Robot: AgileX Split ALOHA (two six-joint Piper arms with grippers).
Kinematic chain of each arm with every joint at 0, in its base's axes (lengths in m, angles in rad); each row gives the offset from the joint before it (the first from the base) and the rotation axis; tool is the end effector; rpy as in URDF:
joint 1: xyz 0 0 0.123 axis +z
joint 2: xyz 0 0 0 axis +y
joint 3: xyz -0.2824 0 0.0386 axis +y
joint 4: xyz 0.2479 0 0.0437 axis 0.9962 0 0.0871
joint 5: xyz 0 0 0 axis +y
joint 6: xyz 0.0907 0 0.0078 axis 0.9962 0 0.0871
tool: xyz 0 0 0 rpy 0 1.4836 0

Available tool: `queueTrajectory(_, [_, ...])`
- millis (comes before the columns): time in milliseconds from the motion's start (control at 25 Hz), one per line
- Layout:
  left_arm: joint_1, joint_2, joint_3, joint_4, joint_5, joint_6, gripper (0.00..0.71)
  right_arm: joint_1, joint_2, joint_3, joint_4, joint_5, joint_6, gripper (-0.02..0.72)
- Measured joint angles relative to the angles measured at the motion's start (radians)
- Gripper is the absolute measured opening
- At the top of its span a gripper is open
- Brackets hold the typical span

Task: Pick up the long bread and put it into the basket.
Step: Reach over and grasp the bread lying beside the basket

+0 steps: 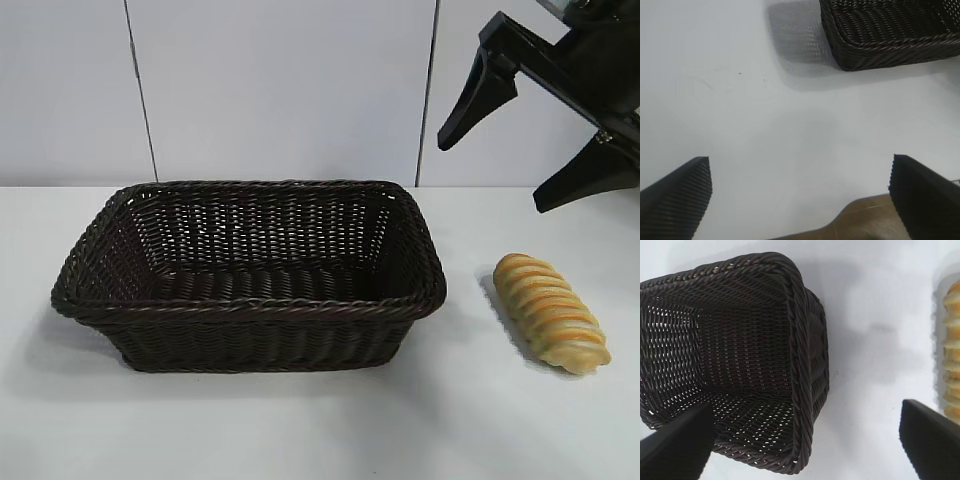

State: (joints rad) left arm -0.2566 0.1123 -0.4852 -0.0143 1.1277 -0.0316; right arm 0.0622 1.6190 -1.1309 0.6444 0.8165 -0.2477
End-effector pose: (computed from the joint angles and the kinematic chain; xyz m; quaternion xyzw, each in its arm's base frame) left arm 0.0094 -0.0037 0.2676 0.1011 0.8940 -0.0697 0.4308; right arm 0.3251 0.0602 0.2524 0.0267 0.9493 0.2487 0.1906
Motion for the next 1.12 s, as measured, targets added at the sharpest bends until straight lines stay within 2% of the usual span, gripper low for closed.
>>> queueTrajectory(200, [0.0,-0.112,0.0,0.0,-0.001,0.0,0.696,0.0,0.0,-0.018,-0.012,0.001,-0.001,0.694])
queueTrajectory(320, [0.0,-0.128,-0.001,0.0,0.001,0.0,0.696,0.0,0.0,-0.056,-0.073,0.023,0.02,0.694])
queueTrajectory(400, [0.0,-0.128,-0.001,0.0,0.001,0.0,0.696,0.0,0.0,-0.086,-0.17,0.055,0.068,0.694])
queueTrajectory(640, [0.0,-0.128,-0.001,0.001,0.001,0.0,0.696,0.0,0.0,-0.117,-0.568,0.162,0.211,0.694])
queueTrajectory(720, [0.0,-0.128,-0.001,0.001,0.001,0.0,0.696,-0.002,0.0,-0.107,-0.66,0.154,0.248,0.694])
queueTrajectory(760, [0.0,-0.128,-0.001,0.001,0.001,0.0,0.696,-0.002,0.0,-0.097,-0.684,0.141,0.256,0.694])
queueTrajectory(920, [0.0,-0.128,-0.001,0.001,0.001,0.0,0.696,-0.002,0.028,-0.065,-0.701,0.086,0.269,0.694])
queueTrajectory(1120, [0.0,-0.128,-0.001,0.001,0.001,0.0,0.696,-0.002,0.125,-0.059,-0.66,0.021,0.27,0.694])
